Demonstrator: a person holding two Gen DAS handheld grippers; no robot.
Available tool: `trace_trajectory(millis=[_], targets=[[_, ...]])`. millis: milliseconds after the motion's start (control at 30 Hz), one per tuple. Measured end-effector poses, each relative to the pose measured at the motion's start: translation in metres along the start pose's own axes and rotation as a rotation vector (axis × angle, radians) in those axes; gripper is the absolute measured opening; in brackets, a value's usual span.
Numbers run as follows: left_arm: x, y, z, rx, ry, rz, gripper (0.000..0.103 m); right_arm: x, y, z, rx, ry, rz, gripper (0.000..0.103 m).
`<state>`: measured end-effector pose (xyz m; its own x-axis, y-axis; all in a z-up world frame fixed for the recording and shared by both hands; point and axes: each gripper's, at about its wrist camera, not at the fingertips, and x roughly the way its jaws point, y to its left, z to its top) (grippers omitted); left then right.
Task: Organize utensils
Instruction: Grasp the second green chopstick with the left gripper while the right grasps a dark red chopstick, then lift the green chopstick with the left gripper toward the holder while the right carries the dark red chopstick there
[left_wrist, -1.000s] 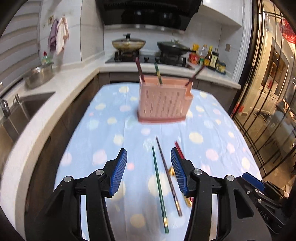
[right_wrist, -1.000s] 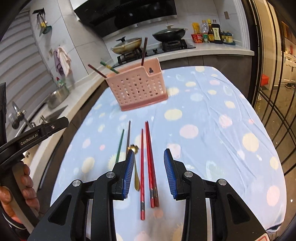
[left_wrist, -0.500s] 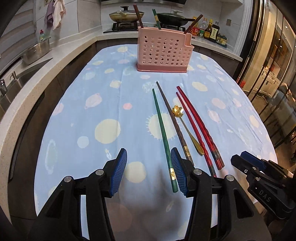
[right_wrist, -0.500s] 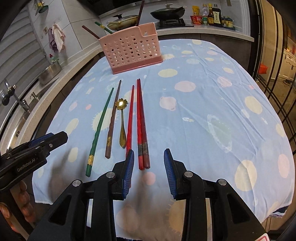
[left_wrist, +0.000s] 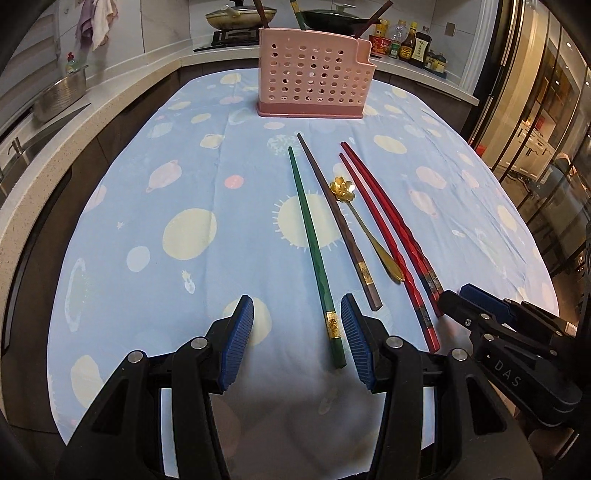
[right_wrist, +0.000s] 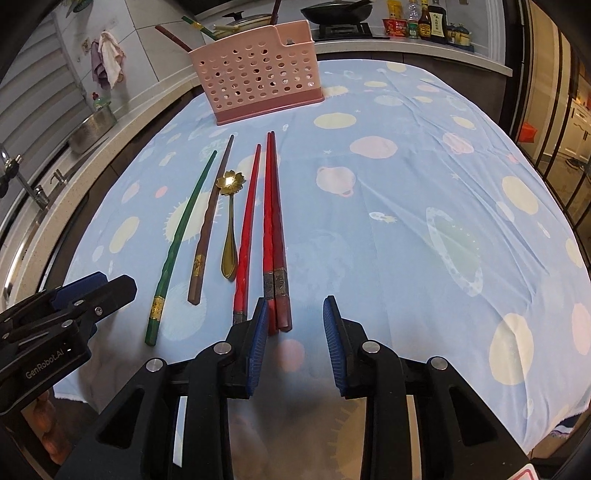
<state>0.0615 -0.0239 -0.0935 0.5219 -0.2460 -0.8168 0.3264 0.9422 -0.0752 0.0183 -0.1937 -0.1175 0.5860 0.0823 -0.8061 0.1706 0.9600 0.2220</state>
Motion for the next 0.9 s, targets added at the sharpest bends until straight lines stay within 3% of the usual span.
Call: trace_trajectory(millis=[500,533,600,900], targets=[[0.012,0.000,-0.003,-0.009,0.034,-0.020,0.047,0.007,-0.001,0.003,-0.017,-0.004,-0.019,0.023],[0.014,0.001,-0.003,-0.013,0.040,-0.022,0.047,0.007,-0.001,0.003,-0.019,-0.006,-0.022,0.021],[0.016,0.002,-0.005,-0.017,0.046,-0.023,0.047,0.007,-0.004,0.002,-0.018,-0.010,-0.042,0.009],[0.020,-0.001,-0.010,-0.009,0.061,-0.036,0.047,0.005,-0.012,0.000,0.014,-0.012,-0.034,0.008]])
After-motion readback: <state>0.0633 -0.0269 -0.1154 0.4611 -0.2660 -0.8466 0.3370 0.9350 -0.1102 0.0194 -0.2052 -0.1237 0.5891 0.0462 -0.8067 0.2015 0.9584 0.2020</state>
